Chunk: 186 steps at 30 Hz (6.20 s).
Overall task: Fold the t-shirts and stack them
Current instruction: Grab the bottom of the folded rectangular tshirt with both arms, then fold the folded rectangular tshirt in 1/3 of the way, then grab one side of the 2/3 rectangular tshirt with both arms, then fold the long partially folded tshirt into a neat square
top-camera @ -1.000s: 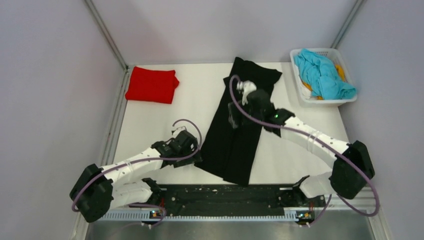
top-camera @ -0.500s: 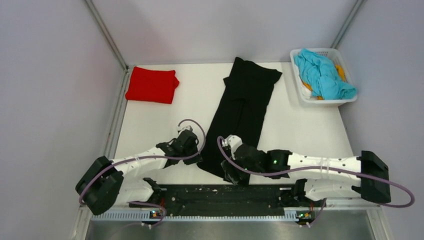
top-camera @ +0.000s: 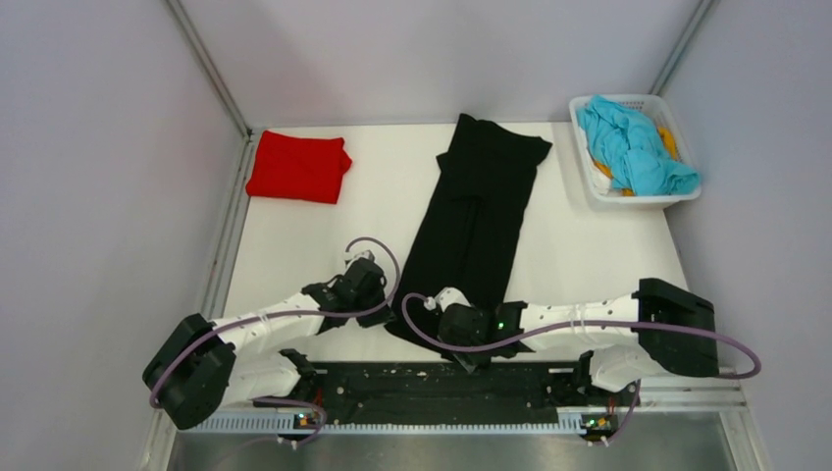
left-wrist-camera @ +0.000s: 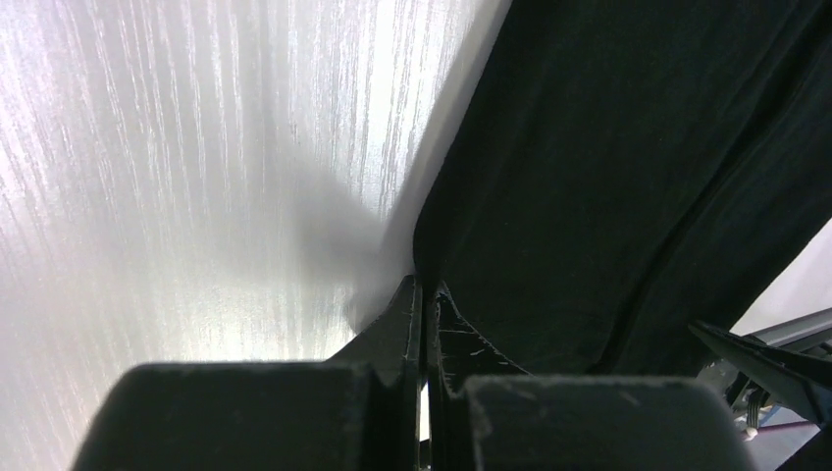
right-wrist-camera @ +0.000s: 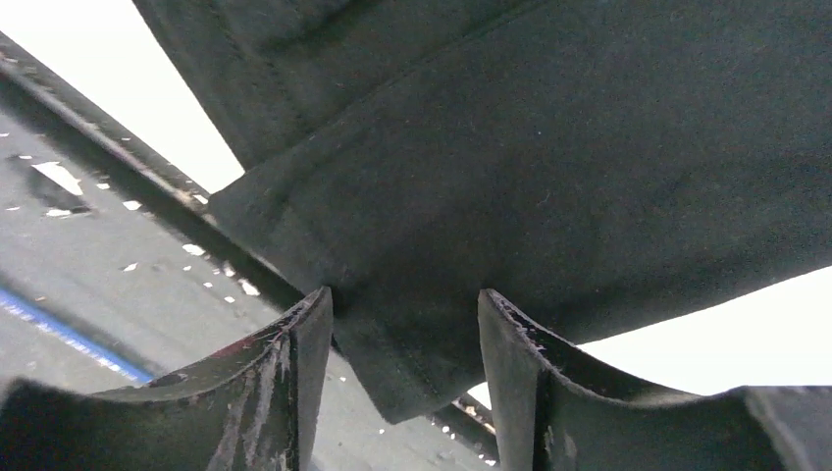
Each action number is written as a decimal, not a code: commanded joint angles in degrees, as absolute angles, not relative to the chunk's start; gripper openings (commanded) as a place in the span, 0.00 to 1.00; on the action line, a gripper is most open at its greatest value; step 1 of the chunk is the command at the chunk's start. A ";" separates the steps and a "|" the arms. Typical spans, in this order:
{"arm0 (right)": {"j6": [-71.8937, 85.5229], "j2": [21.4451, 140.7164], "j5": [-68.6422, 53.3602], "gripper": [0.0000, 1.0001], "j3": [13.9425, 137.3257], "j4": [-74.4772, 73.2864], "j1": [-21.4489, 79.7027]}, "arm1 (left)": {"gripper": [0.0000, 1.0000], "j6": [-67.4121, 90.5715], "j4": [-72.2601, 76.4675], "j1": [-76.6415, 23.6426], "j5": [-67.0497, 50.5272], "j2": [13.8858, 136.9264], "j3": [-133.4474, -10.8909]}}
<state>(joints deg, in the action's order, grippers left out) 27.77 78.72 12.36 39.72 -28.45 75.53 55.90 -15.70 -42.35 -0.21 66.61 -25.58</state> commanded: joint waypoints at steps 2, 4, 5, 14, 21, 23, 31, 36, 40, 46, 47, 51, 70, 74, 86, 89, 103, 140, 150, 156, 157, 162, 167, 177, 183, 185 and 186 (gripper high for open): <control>30.32 82.12 13.60 0.48 38.51 -29.05 76.20 | 0.00 57.58 -18.09 -42.46 1.01 64.98 -24.23; 30.69 81.91 13.80 0.32 38.34 -29.14 76.19 | 0.00 58.01 -18.31 -42.45 1.12 64.34 -23.89; 30.90 81.54 13.83 0.20 38.39 -28.93 76.27 | 0.00 58.27 -18.55 -42.46 1.16 63.79 -23.71; 29.95 74.30 7.25 0.00 39.72 -27.02 78.92 | 0.00 57.92 -26.93 -42.45 0.30 56.07 -26.95; 32.38 70.27 16.76 0.00 42.45 -29.75 78.80 | 0.00 55.81 -22.03 -42.45 -4.15 53.14 -27.74; 33.88 70.63 23.61 0.00 44.53 -33.95 78.31 | 0.00 55.22 -18.64 -42.46 -4.30 54.85 -29.53; 38.19 71.34 40.50 0.00 47.23 -36.14 71.62 | 0.00 52.07 -16.84 -42.00 4.81 68.73 -44.00; 34.48 70.89 42.07 0.00 47.52 -29.55 64.94 | 0.00 49.37 -14.85 -38.71 1.70 78.63 -52.70; 28.74 70.27 37.98 0.00 47.12 -22.33 57.57 | 0.00 48.53 -13.08 -35.15 -2.43 86.27 -58.87; 23.46 71.81 32.27 0.00 47.15 -15.02 48.32 | 0.00 46.40 -12.92 -30.68 -11.19 98.26 -69.55; 22.68 72.38 31.75 0.00 47.38 -14.05 47.22 | 0.00 45.81 -12.87 -30.30 -11.88 99.74 -71.14; 19.52 75.60 29.53 0.00 49.05 -11.00 42.76 | 0.00 44.44 -13.65 -29.22 -12.02 103.65 -76.10; 14.13 89.53 23.21 0.05 54.49 -3.70 30.64 | 0.06 41.48 -17.46 -25.47 -11.91 119.32 -92.70; 13.51 92.62 22.69 0.40 57.19 -3.53 28.21 | 0.45 41.09 -18.71 -23.98 -12.30 121.24 -95.90; 14.51 82.58 5.71 0.89 52.86 -2.51 26.29 | 0.99 38.99 -19.32 -22.59 -3.92 101.15 -80.38; 13.48 79.29 -9.85 0.96 47.38 4.71 26.29 | 0.99 40.38 -16.55 -22.59 -4.16 93.75 -69.24; 14.62 108.60 -19.53 0.99 65.70 14.88 28.49 | 0.99 45.15 -12.77 -22.54 1.81 74.86 -42.43; 20.22 59.73 -10.72 0.99 25.76 5.96 24.23 | 0.03 47.46 -0.46 -24.19 -23.80 106.86 -56.18; 10.56 70.19 10.35 0.91 38.08 -13.77 42.74 | 0.00 45.16 -5.93 -22.62 -17.23 103.85 -55.01; 7.17 81.49 13.08 0.84 43.60 -16.26 43.95 | 0.00 43.84 -5.36 -20.86 -18.79 102.95 -53.59; 7.06 82.99 13.63 0.82 44.46 -16.86 43.95 | 0.00 43.42 -5.16 -20.65 -19.79 103.12 -53.75; 8.01 87.26 12.63 0.67 46.57 -18.92 43.94 | 0.00 42.98 -5.25 -19.84 -21.11 103.53 -54.31; 10.42 89.02 9.50 0.54 46.65 -20.66 45.07 | 0.00 42.87 -5.45 -18.36 -21.49 102.17 -53.97; 13.99 87.65 -2.21 0.00 49.97 -21.61 52.76 | 0.00 44.36 -7.62 -15.35 -19.82 90.37 -45.49; 16.23 85.29 -17.37 0.00 50.36 -13.30 59.84 | 0.00 47.60 -14.36 -13.50 -11.47 74.34 -37.89; 18.30 85.05 -22.03 0.00 50.80 -10.47 61.60 | 0.00 47.64 -18.67 -13.28 -8.37 68.22 -36.79; 19.06 85.10 -24.83 0.00 51.06 -9.01 62.35 | 0.00 47.74 -20.88 -13.27 -6.85 65.18 -36.18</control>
<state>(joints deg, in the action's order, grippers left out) 15.09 87.79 -10.70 48.12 -16.21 59.46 46.46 -14.20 -13.76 -14.83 75.13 -37.80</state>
